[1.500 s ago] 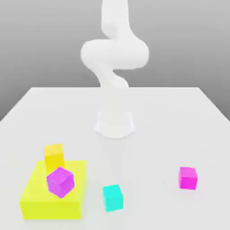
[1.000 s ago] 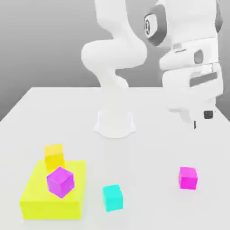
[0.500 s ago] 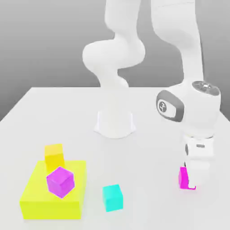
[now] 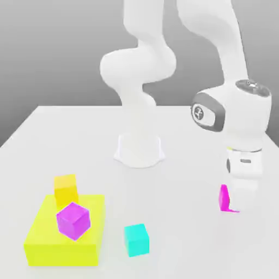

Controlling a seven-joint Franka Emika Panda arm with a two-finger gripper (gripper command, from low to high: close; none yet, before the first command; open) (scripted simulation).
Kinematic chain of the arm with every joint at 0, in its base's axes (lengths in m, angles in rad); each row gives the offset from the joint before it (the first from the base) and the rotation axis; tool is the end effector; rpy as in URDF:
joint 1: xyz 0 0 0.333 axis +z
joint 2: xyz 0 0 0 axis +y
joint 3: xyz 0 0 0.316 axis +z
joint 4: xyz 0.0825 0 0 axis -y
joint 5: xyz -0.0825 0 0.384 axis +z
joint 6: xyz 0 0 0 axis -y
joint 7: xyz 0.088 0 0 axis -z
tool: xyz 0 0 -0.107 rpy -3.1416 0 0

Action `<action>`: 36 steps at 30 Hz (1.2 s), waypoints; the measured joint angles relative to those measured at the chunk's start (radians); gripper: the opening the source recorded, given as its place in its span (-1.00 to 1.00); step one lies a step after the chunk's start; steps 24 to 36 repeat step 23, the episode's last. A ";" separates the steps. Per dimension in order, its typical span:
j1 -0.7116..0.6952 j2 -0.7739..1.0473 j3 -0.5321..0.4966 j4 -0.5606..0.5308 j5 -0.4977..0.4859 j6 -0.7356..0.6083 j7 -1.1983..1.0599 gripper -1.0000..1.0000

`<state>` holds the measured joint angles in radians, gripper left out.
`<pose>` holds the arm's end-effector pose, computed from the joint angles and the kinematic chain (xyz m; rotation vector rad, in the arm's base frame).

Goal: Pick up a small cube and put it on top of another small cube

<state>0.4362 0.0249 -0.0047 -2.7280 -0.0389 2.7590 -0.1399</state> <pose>0.3634 0.1691 0.2163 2.9847 0.9355 0.0128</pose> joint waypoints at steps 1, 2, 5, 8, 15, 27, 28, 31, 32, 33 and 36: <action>-0.047 -0.035 -0.031 -0.003 -0.010 -0.029 -0.047 -1.00; -0.095 -0.069 -0.057 -0.007 -0.020 -0.058 -0.096 -1.00; -0.182 -0.170 -0.142 -0.017 -0.059 -0.141 -0.241 -1.00; -0.280 -0.263 -0.245 -0.028 -0.110 -0.219 -0.374 -1.00; -0.499 -0.413 -0.475 -0.060 -0.228 -0.339 -0.654 -1.00; -0.477 -0.252 -0.535 -0.099 -0.190 -0.143 -0.711 1.00; -0.477 -0.252 -0.535 -0.099 -0.190 -0.143 -0.711 1.00; -0.477 -0.252 -0.535 -0.099 -0.190 -0.143 -0.711 1.00; -0.477 -0.252 -0.535 -0.099 -0.190 -0.143 -0.711 1.00; -0.477 -0.252 -0.535 -0.099 -0.190 -0.143 -0.711 1.00; -0.477 -0.252 -0.535 -0.099 -0.190 -0.143 -0.711 1.00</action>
